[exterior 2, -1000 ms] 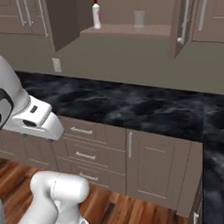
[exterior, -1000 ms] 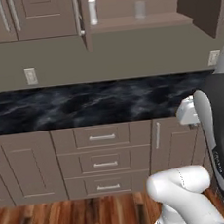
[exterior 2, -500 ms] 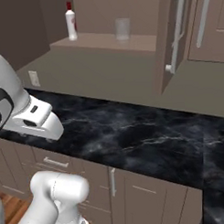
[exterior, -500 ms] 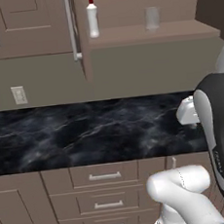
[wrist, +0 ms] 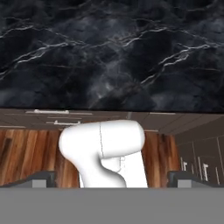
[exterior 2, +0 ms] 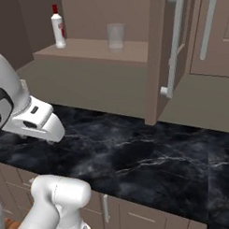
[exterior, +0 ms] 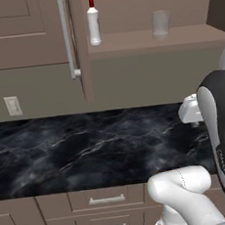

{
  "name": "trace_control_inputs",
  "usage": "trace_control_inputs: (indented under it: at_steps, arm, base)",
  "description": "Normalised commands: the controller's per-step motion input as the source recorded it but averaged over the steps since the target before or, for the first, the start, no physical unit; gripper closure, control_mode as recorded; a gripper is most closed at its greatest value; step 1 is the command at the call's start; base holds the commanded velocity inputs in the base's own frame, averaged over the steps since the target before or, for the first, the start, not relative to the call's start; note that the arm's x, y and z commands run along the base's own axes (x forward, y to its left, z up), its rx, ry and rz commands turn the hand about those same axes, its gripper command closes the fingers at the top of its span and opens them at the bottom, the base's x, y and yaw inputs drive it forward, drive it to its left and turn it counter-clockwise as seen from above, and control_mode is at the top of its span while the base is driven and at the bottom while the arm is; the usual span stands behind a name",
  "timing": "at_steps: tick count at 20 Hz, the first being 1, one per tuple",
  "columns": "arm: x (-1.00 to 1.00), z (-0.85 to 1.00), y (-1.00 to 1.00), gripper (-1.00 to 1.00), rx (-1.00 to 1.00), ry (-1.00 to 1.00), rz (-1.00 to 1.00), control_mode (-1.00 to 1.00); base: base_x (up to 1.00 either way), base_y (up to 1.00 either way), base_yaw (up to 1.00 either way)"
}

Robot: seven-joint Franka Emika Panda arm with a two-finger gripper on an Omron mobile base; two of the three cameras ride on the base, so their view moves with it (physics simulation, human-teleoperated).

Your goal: There is a bowl on the dining counter. Grab a lemon wedge from the fridge and place it in the bowl. Then get the liquor bottle and glass cup from the cabinet and place them next to the bowl.

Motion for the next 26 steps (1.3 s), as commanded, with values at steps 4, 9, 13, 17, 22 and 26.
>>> trace_control_inputs:
  at_steps: [4,9,13,17,22,26]
  arm:
    - [-0.70,0.61,-0.04,-1.00,0.03,-0.26,-0.07,-1.00]
    - [-0.14,0.79,-0.20,-1.00,0.00,-0.33,-0.15,-1.00]
    - [0.50,0.67,-0.34,-1.00,0.02,-0.15,-0.14,-1.00]
    - [0.74,0.33,-0.31,-1.00,0.08,-0.07,-0.05,-1.00]
    - [0.62,0.19,-0.18,-1.00,0.15,-0.14,0.00,-1.00]
    - [0.51,0.06,-0.03,-1.00,0.17,-0.17,0.00,-1.00]
  base:
    - [0.00,0.00,0.00]
    - [0.00,0.00,0.00]
    - [0.00,0.00,0.00]
    - [0.00,0.00,0.00]
    - [0.00,0.00,0.00]
    - [0.00,0.00,0.00]
